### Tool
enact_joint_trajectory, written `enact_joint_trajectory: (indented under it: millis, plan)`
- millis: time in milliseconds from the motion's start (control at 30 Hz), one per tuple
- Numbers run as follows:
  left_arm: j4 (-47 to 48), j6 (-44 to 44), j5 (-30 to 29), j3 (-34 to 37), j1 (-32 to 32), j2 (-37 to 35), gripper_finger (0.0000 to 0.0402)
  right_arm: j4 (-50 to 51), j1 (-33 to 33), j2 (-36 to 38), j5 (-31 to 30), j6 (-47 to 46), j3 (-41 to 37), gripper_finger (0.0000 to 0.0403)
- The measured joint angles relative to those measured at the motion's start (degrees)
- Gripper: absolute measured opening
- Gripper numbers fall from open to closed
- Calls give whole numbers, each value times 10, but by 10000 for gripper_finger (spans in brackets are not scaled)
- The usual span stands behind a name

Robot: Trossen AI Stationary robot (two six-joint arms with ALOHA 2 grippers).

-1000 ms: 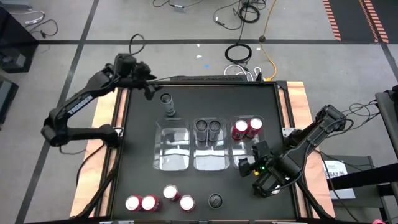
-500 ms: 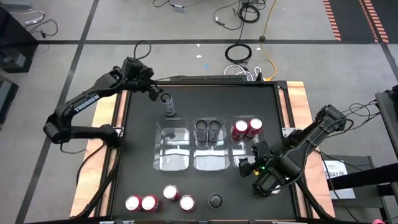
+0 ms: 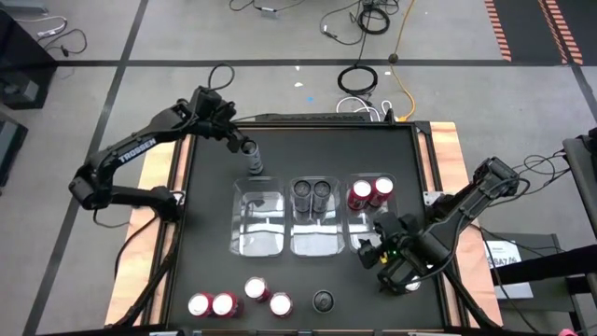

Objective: Sort soda cans
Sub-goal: Put the top white soda can into the center transparent bin

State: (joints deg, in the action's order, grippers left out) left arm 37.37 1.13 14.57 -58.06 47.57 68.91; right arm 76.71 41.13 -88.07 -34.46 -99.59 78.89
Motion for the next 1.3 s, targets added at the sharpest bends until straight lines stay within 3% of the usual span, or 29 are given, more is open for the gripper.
enact_joint_trajectory:
  millis: [233, 467, 1300]
  plan:
    - [0, -38, -3, 0, -43, 0, 320, 0, -2, 0, 0, 0, 0, 345]
    - [3, -65, -61, 0, -91, 0, 320, -1, -2, 0, 0, 0, 0, 345]
    - [36, -75, -53, 0, -95, 71, 315, -2, -2, 0, 0, -2, 0, 345]
